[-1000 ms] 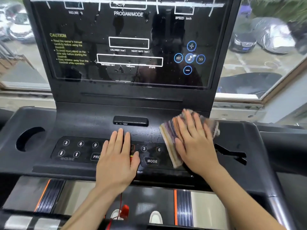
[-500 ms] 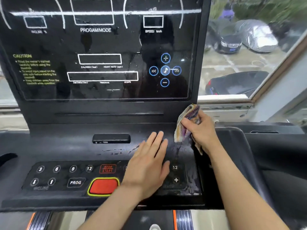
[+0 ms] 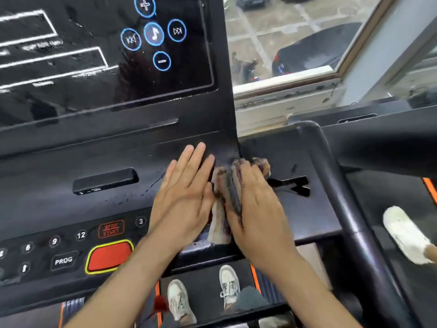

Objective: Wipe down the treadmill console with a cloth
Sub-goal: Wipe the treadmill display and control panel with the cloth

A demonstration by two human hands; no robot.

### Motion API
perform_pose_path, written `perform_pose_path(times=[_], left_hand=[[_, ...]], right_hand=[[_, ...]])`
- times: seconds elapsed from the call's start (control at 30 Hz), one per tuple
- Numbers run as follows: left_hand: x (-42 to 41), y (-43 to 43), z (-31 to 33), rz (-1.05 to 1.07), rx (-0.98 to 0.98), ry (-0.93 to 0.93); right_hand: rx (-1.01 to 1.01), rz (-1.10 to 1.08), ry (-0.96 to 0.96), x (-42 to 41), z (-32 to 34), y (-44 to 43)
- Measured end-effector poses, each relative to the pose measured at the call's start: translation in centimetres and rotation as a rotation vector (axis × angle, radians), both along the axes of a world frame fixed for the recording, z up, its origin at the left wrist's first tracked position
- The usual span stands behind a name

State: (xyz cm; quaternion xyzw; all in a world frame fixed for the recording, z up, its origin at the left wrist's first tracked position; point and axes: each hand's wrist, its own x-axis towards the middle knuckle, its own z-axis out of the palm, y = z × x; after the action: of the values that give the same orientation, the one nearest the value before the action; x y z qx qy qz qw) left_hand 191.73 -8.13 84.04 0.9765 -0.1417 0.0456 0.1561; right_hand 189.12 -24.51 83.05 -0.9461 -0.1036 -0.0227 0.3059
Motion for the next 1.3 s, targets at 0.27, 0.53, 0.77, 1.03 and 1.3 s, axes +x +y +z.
perform_pose_path(times=[0.27,0.53,0.77,1.03,1.3], left_hand=[[0.4,-2.0,1.1,0.079,-0.069,-0.037],[2.1,-1.6,3.1,0.074,-0.275,-0.054],[6.6,-2.8,7.2,0.053,-0.144,-0.248],[14.9,-3.0,15.5,0.136,0.088,-0.639],[12.9,-1.4,11.3,0.023,0.302,-0.632]], right_hand=[[-0.241,-0.048,-0.007,-1.8,-0.4,-0.3],[0.199,-0.017,0.121,11.5,1.3,0.6],[0.969,0.244,0.318,17.9,4.9,0.2],[1.079,0.221,0.052,24.6,16.6,2.6],[1.042,0.128,0.218,20.6,11.9,2.4]])
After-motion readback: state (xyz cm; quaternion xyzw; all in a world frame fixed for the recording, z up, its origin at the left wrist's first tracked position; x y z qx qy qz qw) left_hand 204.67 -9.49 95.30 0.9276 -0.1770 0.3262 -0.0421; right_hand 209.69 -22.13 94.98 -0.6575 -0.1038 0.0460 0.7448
